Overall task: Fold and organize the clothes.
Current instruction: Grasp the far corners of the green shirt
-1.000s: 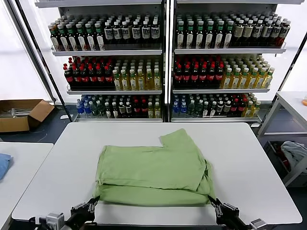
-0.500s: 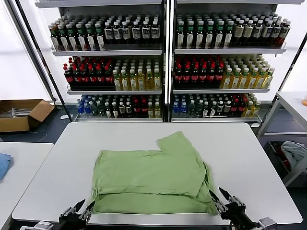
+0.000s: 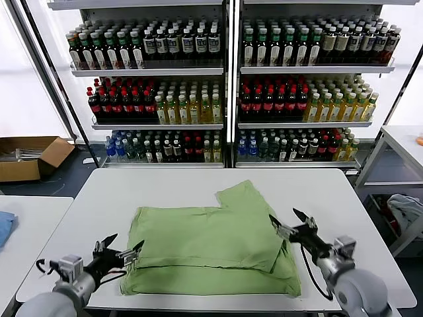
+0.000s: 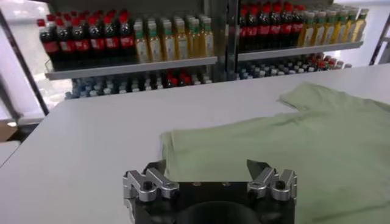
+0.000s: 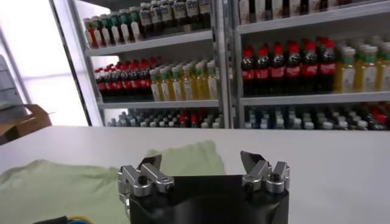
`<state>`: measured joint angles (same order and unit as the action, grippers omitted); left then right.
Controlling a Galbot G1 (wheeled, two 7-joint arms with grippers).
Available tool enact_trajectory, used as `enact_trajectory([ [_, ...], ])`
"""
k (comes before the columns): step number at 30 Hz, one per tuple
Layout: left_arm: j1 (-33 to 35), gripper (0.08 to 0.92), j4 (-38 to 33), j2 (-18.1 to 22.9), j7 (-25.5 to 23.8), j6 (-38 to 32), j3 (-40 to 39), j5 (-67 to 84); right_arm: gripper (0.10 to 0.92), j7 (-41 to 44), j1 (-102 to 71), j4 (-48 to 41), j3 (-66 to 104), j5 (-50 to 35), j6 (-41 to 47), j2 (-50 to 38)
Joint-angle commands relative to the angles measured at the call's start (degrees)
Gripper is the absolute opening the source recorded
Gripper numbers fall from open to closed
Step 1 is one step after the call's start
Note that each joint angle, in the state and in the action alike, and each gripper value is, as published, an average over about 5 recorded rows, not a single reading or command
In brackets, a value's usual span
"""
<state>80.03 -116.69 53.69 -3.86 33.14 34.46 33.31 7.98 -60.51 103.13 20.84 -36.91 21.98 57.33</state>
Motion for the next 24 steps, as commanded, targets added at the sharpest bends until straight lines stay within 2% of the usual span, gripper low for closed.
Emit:
enact_trajectory([
  [1,-21.1,0.822,17.3,-6.5,-2.3,0.0,-10.2,5.4,0.823,3.8,20.7,-16.7,-10.5,-0.7,1.6,-0.8],
  [6,-28.4,0.823,25.2,-5.6,-3.2,0.0,-16.1,5.3,0.823,3.6,26.6,-24.1,-15.6,-0.7,1.7,0.7],
  [12,-33.9,0.823,30.7,-3.4,-3.2,0.0,-20.6,4.9,0.823,3.1,32.0,-31.3,-20.1,0.3,2.3,3.4],
  [18,-35.6,0.823,33.6,-1.9,-3.1,0.0,-22.1,4.0,0.823,3.2,33.6,-33.9,-22.7,0.5,2.3,4.5],
  [24,-33.7,0.823,33.7,-1.3,-2.7,0.0,-21.8,3.5,0.823,2.8,33.4,-35.0,-23.3,0.7,2.2,5.5],
])
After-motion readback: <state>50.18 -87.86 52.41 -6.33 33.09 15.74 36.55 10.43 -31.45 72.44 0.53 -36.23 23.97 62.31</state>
